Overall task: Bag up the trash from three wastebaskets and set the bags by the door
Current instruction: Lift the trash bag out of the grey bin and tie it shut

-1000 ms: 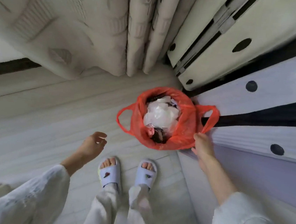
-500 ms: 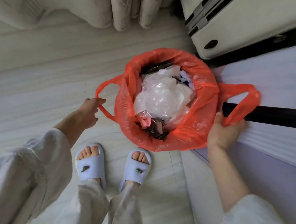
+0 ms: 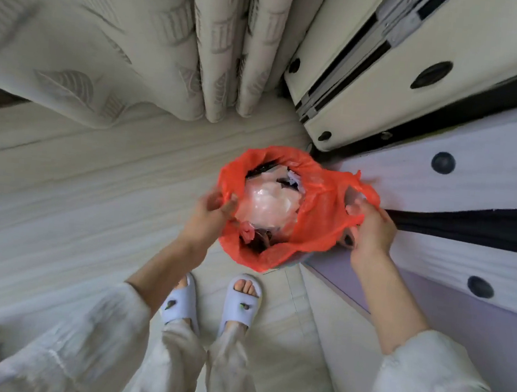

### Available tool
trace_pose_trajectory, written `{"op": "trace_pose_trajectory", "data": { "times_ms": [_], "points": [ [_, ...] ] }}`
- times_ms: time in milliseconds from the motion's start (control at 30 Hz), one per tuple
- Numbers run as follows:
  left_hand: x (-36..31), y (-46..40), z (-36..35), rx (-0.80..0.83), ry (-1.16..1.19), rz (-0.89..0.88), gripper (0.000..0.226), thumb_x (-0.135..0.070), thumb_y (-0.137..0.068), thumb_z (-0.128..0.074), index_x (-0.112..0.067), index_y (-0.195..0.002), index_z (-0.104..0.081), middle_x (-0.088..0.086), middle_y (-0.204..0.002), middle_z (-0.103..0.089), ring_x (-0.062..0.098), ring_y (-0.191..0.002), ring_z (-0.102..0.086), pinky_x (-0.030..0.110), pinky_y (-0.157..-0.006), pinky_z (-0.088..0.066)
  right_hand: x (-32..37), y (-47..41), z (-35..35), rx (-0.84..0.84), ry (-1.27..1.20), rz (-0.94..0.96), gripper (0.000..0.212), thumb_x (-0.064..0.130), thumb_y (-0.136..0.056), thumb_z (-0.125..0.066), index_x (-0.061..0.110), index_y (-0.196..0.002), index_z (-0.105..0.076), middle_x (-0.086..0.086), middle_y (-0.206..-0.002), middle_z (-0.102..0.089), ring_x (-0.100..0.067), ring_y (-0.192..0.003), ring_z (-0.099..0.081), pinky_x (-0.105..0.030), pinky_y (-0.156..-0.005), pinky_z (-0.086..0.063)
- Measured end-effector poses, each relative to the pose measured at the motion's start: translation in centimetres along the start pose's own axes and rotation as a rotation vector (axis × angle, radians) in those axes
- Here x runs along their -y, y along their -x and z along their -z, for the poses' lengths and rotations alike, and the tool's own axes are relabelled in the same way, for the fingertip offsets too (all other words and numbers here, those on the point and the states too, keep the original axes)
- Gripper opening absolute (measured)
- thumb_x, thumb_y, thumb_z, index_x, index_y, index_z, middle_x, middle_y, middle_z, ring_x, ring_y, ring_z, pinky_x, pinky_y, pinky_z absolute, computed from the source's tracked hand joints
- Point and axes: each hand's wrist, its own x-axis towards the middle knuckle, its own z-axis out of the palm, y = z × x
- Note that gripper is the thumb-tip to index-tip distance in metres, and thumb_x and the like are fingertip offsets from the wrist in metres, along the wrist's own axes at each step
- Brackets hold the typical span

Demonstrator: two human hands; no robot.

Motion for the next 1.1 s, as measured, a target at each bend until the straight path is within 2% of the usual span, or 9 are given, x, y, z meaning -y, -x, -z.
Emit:
{"op": "trace_pose_trajectory", "data": {
  "times_ms": [100, 200, 300, 400, 567, 700, 833, 967, 1100],
  "points": [
    [-3.7, 3.4, -3.1, 0.098, -0.007, -0.091, 0.016, -0.02, -0.092, -0.05, -0.021, -0.077, -0.053, -0.002, -0.066, -0.049, 0.012, -0.061, -0.051, 0.017, -0.055, -0.047, 2.5, 2.4, 1.0, 0.111, 0.001, -0.025, 0.019, 0.01, -0.084, -0.058, 0.021, -0.069, -0.058, 0.002, -0.056, -0.061, -0.011, -0.066, -0.055, -0.031, -0.079, -0.042],
    [-6.7, 5.2, -4.3, 0.103, -0.137, -0.166, 0.016, -0.018, -0.092, -0.05, -0.019, -0.076, -0.052, 0.0, -0.067, -0.052, 0.011, -0.059, -0.051, 0.005, -0.041, -0.034, 4.9, 4.3, 2.4, 0.174, 0.019, -0.016, 0.018, 0.008, -0.083, -0.058, 0.021, -0.071, -0.061, -0.001, -0.066, -0.057, -0.014, -0.069, -0.055, -0.034, -0.085, -0.043],
    [-8.2, 7.1, -3.7, 0.056, -0.182, -0.167, 0.015, -0.018, -0.092, -0.05, -0.014, -0.078, -0.054, 0.001, -0.066, -0.053, 0.007, -0.054, -0.052, 0.006, -0.042, -0.035, 7.1, 6.4, 3.9, 0.214, 0.09, 0.04, 0.018, 0.01, -0.082, -0.059, 0.018, -0.065, -0.06, -0.002, -0.067, -0.059, -0.021, -0.08, -0.055, -0.036, -0.084, -0.041],
    [-9.3, 9.3, -2.8, 0.06, -0.172, -0.157, 0.015, -0.023, -0.091, -0.051, -0.01, -0.089, -0.056, 0.002, -0.068, -0.055, 0.003, -0.054, -0.052, 0.012, -0.053, -0.04, 8.1, 9.0, 5.5, 0.278, 0.153, 0.092, 0.02, 0.013, -0.083, -0.059, 0.017, -0.063, -0.058, -0.005, -0.067, -0.058, -0.021, -0.079, -0.052, -0.034, -0.077, -0.038],
    [-12.4, 13.2, -3.0, 0.123, -0.177, -0.222, 0.012, -0.023, -0.092, -0.049, -0.024, -0.085, -0.059, -0.001, -0.073, -0.06, 0.005, -0.064, -0.052, 0.023, -0.063, -0.038, 11.8, 12.6, 7.8, 0.308, 0.232, 0.231, 0.02, 0.016, -0.087, -0.057, 0.013, -0.067, -0.058, -0.003, -0.068, -0.057, -0.014, -0.068, -0.05, -0.022, -0.062, -0.038],
    [-14.6, 16.3, -3.2, 0.116, -0.169, -0.314, 0.012, -0.022, -0.092, -0.049, -0.029, -0.088, -0.057, 0.0, -0.078, -0.063, 0.004, -0.067, -0.058, 0.025, -0.066, -0.041, 15.2, 15.4, 9.0, 0.322, 0.238, 0.32, 0.019, 0.018, -0.088, -0.056, 0.01, -0.072, -0.059, -0.002, -0.064, -0.054, -0.01, -0.063, -0.05, -0.021, -0.061, -0.039],
    [-17.0, 19.4, -3.1, 0.078, -0.187, -0.363, 0.014, -0.018, -0.09, -0.051, -0.031, -0.088, -0.057, -0.001, -0.072, -0.065, 0.019, -0.077, -0.055, 0.034, -0.071, -0.041, 17.6, 18.9, 10.0, 0.351, 0.288, 0.37, 0.028, 0.02, -0.089, -0.056, 0.015, -0.062, -0.055, -0.001, -0.06, -0.054, -0.01, -0.06, -0.05, -0.019, -0.059, -0.039],
    [-19.3, 22.9, -1.5, 0.095, -0.16, -0.437, 0.022, -0.013, -0.086, -0.056, -0.034, -0.08, -0.059, -0.003, -0.068, -0.066, 0.02, -0.074, -0.055, 0.034, -0.069, -0.042, 19.6, 23.2, 11.3, 0.37, 0.21, 0.414, 0.019, 0.021, -0.089, -0.057, 0.01, -0.073, -0.058, -0.001, -0.063, -0.055, -0.007, -0.06, -0.051, -0.016, -0.059, -0.039],
    [-20.2, 26.1, 0.7, 0.057, -0.208, -0.469, 0.031, -0.008, -0.084, -0.057, -0.038, -0.089, -0.057, -0.003, -0.067, -0.064, 0.018, -0.07, -0.054, 0.032, -0.07, -0.041, 19.1, 27.3, 13.2, 0.411, 0.152, 0.427, 0.011, 0.017, -0.087, -0.059, 0.012, -0.078, -0.06, -0.003, -0.067, -0.058, -0.01, -0.063, -0.054, -0.022, -0.065, -0.042]
  ]
}}
